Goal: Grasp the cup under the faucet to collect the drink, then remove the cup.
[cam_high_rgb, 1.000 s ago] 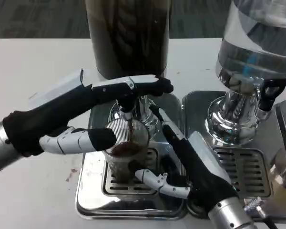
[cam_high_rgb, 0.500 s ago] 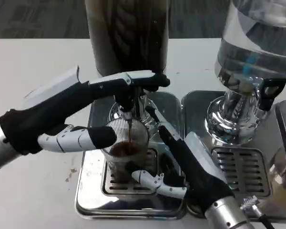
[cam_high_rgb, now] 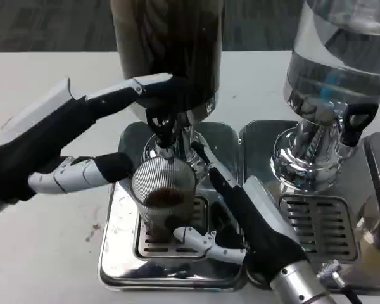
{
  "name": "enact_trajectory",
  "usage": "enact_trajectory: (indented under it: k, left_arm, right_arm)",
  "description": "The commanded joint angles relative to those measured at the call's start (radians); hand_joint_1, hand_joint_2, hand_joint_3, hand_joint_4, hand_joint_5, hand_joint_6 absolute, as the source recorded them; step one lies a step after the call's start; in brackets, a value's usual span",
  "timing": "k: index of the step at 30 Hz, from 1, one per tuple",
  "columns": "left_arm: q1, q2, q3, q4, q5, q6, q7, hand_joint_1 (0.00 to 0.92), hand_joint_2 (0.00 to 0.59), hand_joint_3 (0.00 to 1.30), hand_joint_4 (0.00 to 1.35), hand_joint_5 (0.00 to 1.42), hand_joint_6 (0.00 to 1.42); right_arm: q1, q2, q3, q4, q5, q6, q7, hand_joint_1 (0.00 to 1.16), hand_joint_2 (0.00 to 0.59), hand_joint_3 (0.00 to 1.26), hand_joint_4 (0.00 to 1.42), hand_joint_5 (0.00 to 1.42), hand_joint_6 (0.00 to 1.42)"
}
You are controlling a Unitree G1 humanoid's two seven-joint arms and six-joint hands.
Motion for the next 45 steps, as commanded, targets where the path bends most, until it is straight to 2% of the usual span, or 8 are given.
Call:
enact_trajectory:
  k: [1, 9, 21, 34, 45]
  left_arm:
    - [0.024, -0.010, 0.036, 0.020, 0.019, -0.012, 0.065, 0.000, 0.055, 0.16, 0.09, 0.15, 0.13]
    - [0.051, -0.015, 0.058, 0.019, 0.071, -0.014, 0.160, 0.000, 0.090, 0.10, 0.00, 0.08, 0.09]
    - [0.107, -0.011, 0.086, -0.003, 0.162, 0.024, 0.294, 0.000, 0.093, 0.07, 0.00, 0.04, 0.07]
    - [0.162, -0.009, 0.100, -0.008, 0.164, 0.052, 0.332, 0.000, 0.111, 0.08, 0.00, 0.03, 0.06]
    - [0.187, -0.005, 0.106, 0.007, 0.177, 0.063, 0.337, 0.000, 0.123, 0.09, 0.00, 0.03, 0.04]
  right_arm:
    - [-0.004, 0.010, -0.002, -0.002, 0.013, -0.020, -0.009, 0.61, 0.228, 0.00, 0.00, 0.00, 0.02]
    - [-0.001, 0.010, -0.003, -0.006, 0.014, -0.023, -0.011, 0.60, 0.231, 0.00, 0.00, 0.00, 0.02]
    - [-0.010, 0.008, -0.001, 0.002, 0.022, -0.029, -0.006, 0.59, 0.233, 0.00, 0.00, 0.00, 0.02]
    - [-0.022, 0.016, 0.001, 0.029, 0.024, -0.021, -0.007, 0.59, 0.233, 0.00, 0.00, 0.00, 0.02]
    - [-0.061, 0.024, 0.002, 0.097, 0.036, -0.042, -0.002, 0.59, 0.233, 0.00, 0.00, 0.00, 0.02]
